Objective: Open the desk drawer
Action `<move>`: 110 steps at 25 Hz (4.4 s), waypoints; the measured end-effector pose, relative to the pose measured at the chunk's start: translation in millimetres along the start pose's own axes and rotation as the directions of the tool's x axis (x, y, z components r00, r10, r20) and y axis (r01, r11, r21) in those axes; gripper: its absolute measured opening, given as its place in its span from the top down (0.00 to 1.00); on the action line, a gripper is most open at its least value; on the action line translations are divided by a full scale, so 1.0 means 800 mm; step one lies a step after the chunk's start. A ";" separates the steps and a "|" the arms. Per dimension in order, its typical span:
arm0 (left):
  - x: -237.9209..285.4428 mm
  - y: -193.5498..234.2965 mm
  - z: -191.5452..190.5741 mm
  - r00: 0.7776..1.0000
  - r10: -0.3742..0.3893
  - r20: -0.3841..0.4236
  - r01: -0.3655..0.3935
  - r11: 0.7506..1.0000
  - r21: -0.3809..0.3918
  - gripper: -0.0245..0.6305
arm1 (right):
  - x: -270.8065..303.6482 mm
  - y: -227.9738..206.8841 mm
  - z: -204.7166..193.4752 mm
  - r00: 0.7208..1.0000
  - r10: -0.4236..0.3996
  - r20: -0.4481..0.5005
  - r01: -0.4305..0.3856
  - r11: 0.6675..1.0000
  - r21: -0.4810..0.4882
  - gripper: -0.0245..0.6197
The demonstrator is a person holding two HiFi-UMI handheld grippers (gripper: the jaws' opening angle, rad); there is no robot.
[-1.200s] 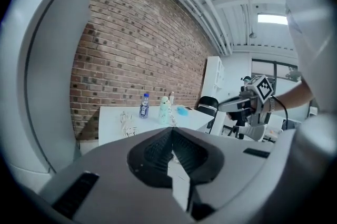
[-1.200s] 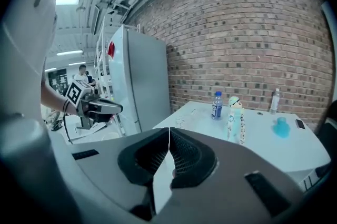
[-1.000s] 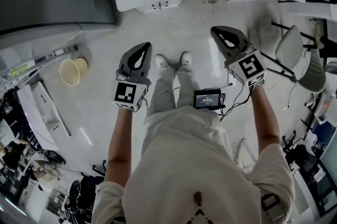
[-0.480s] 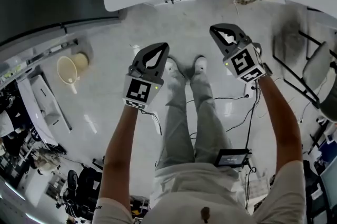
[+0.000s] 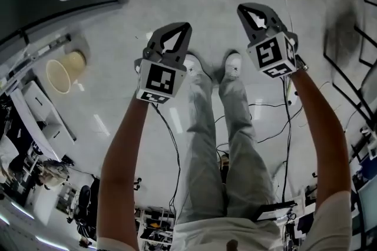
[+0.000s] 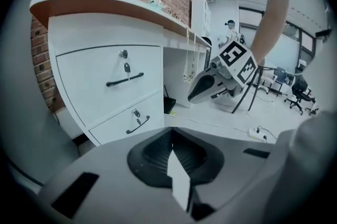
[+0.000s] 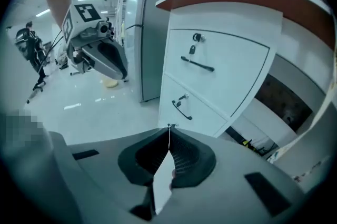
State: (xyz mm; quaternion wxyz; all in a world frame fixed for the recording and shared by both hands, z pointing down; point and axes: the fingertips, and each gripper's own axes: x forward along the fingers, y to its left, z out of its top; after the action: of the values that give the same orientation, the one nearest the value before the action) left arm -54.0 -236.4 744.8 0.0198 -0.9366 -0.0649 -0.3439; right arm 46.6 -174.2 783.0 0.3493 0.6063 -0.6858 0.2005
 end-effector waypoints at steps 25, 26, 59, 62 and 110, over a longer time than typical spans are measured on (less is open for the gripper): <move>0.168 0.125 -0.068 0.957 0.224 -0.184 -0.145 0.919 0.367 0.76 | 0.173 -0.012 0.003 0.995 0.000 -0.095 -0.028 0.956 -0.293 0.70; 0.169 0.127 -0.068 0.956 0.235 -0.175 -0.152 0.907 0.392 0.76 | 0.178 -0.014 0.005 0.995 -0.008 -0.097 -0.023 0.952 -0.306 0.70; 0.230 0.150 -0.075 0.913 0.379 -0.149 -0.147 0.650 0.746 0.92 | 0.249 -0.051 0.013 0.966 -0.194 -0.170 0.050 0.787 -0.615 0.90; 0.225 0.139 -0.077 0.918 0.360 -0.167 -0.130 0.670 0.730 0.92 | 0.244 -0.042 0.008 0.968 -0.184 -0.171 0.041 0.789 -0.614 0.90; 0.110 0.031 -0.131 0.945 0.257 -0.202 -0.135 0.870 0.475 0.93 | 0.132 0.060 -0.054 0.969 -0.100 -0.228 -0.031 0.861 -0.508 0.88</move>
State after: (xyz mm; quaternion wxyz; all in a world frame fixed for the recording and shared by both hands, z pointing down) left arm -51.5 -260.2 881.6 0.2817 -0.8544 -0.0443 -0.4344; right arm 8.0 -208.4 895.4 0.5823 0.4755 -0.6545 0.0803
